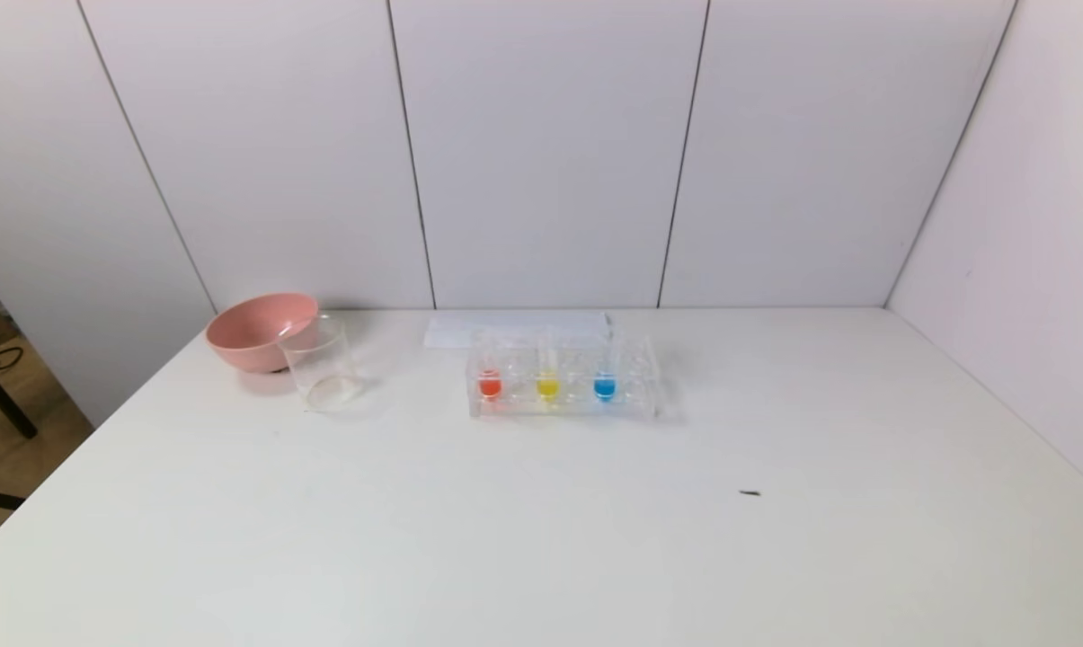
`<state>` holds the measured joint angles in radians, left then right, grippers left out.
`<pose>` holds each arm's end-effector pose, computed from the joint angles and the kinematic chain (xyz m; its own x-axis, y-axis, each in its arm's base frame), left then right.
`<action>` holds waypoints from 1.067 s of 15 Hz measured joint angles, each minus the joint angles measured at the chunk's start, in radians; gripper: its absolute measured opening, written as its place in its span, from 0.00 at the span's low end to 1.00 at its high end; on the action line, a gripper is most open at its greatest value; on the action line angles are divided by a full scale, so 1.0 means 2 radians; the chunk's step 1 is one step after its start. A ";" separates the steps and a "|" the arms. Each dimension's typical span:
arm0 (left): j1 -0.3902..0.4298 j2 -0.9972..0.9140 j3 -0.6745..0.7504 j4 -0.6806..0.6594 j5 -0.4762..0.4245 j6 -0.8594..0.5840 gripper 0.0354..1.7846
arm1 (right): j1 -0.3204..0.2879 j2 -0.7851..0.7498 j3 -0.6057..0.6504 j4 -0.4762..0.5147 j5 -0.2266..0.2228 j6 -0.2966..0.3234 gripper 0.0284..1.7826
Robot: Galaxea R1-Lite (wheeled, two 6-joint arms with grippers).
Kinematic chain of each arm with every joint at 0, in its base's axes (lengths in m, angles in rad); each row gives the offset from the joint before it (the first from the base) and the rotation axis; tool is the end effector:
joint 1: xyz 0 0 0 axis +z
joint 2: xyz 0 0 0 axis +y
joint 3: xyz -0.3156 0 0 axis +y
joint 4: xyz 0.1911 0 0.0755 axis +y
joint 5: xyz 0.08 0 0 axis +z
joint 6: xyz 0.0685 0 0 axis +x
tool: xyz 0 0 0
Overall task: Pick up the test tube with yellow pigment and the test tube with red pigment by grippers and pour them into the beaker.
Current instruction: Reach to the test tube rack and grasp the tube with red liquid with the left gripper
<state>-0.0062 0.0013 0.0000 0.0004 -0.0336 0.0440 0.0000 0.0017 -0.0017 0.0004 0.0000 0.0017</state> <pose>0.0240 -0.0025 0.0754 0.9992 -0.0398 -0.0017 0.0398 0.9982 0.0439 0.0240 0.0000 0.0760 1.0000 0.0000 -0.0004 0.0000 1.0000 0.0017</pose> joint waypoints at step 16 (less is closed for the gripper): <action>0.000 0.000 0.000 0.000 0.000 0.000 0.99 | 0.000 0.000 0.000 0.000 0.000 0.000 0.95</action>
<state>-0.0062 0.0013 0.0000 0.0004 -0.0332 0.0443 0.0000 0.0017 -0.0017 0.0004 0.0000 0.0017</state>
